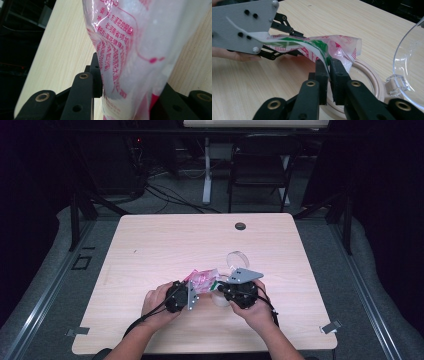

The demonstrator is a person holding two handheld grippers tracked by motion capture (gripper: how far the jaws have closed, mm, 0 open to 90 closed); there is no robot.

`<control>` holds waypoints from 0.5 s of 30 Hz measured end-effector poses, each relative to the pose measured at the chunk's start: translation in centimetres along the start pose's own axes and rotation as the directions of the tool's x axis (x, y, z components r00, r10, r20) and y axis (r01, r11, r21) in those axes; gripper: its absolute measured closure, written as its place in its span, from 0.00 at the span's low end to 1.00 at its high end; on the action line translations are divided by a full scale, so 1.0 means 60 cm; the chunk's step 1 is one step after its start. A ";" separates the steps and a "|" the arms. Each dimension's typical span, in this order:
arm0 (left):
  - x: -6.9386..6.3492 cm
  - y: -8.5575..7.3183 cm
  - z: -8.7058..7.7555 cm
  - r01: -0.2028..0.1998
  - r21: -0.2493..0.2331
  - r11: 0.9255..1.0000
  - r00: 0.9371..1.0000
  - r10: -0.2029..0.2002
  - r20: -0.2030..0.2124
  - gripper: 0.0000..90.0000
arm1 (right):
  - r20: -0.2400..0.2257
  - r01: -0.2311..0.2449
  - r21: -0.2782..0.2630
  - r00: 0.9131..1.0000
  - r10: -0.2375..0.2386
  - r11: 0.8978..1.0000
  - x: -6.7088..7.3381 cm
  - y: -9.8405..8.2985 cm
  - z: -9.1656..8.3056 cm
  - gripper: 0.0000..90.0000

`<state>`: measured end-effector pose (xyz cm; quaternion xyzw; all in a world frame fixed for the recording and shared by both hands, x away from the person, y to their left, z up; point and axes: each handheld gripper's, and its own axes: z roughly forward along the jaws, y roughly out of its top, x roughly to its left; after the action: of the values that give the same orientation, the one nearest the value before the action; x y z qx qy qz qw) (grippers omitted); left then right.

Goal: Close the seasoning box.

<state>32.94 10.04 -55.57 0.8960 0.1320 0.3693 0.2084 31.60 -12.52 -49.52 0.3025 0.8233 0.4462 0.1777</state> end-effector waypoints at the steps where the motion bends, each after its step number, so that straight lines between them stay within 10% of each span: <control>1: 0.002 0.000 0.000 0.000 0.006 1.000 1.000 0.000 0.007 0.80 | -0.002 -0.001 -0.003 1.000 0.001 1.000 0.000 0.001 -0.001 0.90; 15: 0.022 -0.014 0.006 0.143 -0.028 0.989 0.987 -0.140 0.085 0.81 | -0.064 -0.031 -0.062 0.998 0.027 0.998 -0.002 0.011 -0.011 0.57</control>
<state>34.05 11.20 -55.37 0.8952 0.1800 0.3184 0.2546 31.54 -12.73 -48.64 0.2946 0.8096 0.4836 0.1545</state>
